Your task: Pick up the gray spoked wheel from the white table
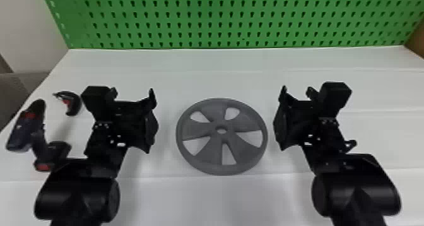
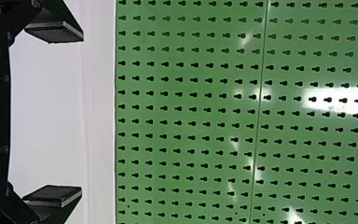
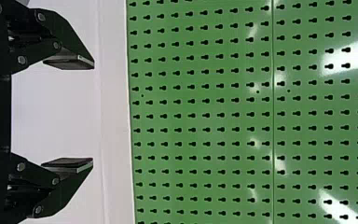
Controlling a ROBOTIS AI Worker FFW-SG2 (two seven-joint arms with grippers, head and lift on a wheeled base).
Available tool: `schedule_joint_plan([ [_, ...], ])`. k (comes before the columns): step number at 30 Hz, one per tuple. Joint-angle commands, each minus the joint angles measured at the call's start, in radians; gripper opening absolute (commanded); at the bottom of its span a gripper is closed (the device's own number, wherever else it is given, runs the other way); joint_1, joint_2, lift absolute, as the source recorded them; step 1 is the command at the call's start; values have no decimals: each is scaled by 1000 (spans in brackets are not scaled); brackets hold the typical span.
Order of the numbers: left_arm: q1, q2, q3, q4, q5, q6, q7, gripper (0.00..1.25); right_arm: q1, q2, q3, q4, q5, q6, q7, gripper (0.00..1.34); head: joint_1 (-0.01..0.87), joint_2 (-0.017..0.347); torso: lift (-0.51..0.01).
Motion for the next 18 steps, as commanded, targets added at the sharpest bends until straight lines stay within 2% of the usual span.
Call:
schedule_joint_plan([
  [1,0,0,0,0,0,1,0,1120,-1,0,1,0,1,1,0,821,767,35,-107],
  [18,0,0,0,0,0,2,0,1121,-1,0,1,0,0,4,0,821,767,35,-107],
])
